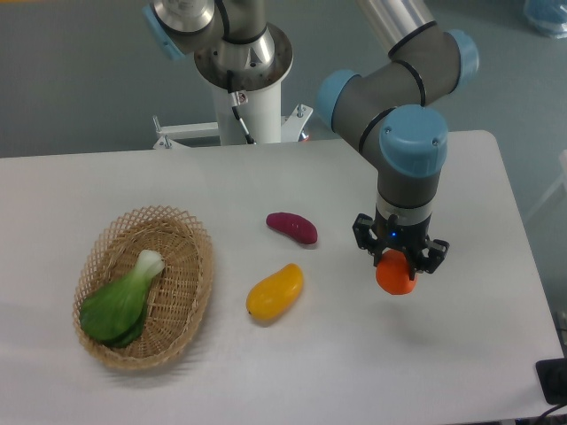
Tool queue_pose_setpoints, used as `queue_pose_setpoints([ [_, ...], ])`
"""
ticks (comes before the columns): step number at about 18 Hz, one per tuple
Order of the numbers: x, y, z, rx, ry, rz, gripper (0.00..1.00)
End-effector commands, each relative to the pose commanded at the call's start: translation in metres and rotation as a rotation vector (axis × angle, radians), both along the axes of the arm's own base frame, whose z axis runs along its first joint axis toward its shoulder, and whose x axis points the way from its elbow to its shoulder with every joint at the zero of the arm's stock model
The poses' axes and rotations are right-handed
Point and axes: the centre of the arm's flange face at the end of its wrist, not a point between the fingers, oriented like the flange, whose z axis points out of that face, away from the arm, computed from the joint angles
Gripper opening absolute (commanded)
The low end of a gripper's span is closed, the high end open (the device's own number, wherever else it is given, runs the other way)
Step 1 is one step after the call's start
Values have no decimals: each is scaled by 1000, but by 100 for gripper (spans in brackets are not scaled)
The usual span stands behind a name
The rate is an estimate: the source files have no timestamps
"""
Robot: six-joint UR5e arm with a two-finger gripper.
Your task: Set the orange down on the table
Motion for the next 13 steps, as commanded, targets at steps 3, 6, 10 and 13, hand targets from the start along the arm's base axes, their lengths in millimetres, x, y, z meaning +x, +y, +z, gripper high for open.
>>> queue_pose_setpoints([
  [3,0,-1,1,-3,4,2,38],
  [6,-1,0,0,-13,7,3,38],
  [10,0,1,-2,-12,3,21,39],
  [13,4,1,-10,-12,-11,46,38],
])
